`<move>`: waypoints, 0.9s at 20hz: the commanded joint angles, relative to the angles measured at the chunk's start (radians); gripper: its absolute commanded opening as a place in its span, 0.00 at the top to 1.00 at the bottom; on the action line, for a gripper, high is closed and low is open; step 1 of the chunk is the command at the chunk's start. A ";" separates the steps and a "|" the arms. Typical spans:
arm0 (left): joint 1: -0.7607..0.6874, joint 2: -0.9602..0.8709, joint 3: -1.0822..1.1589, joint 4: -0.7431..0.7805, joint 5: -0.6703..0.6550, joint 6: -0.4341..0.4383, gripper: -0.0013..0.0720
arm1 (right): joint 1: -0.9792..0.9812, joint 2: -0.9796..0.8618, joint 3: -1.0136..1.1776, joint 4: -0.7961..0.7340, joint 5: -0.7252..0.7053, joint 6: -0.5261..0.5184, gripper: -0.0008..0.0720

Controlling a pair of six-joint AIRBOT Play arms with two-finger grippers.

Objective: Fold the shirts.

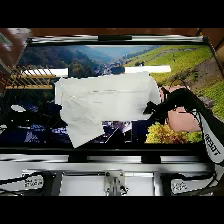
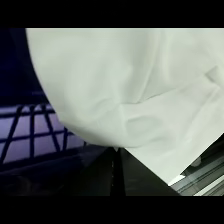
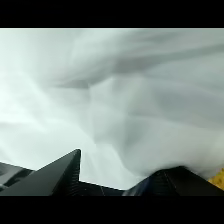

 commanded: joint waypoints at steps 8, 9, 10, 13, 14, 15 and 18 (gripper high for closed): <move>0.043 -0.002 0.211 -0.004 -0.117 0.060 0.94 | 0.012 0.007 0.125 -0.001 0.046 -0.010 0.93; 0.035 -0.002 0.241 -0.004 -0.109 0.060 0.94 | 0.021 0.005 0.166 -0.008 0.055 -0.023 0.93; 0.030 -0.002 0.273 -0.004 -0.096 0.060 0.94 | 0.032 0.004 0.204 -0.030 0.074 -0.022 0.93; 0.032 -0.029 0.393 -0.027 -0.036 0.051 0.94 | 0.047 -0.021 0.312 -0.057 0.159 0.003 0.93; 0.030 -0.061 0.448 -0.045 -0.040 0.042 0.94 | 0.047 -0.046 0.353 -0.058 0.167 0.006 0.93; 0.027 -0.100 0.500 -0.067 -0.043 0.028 0.94 | 0.047 -0.083 0.405 -0.059 0.165 0.013 0.93; 0.011 -0.249 0.694 -0.131 -0.042 -0.007 0.94 | 0.053 -0.206 0.586 -0.043 0.169 0.037 0.93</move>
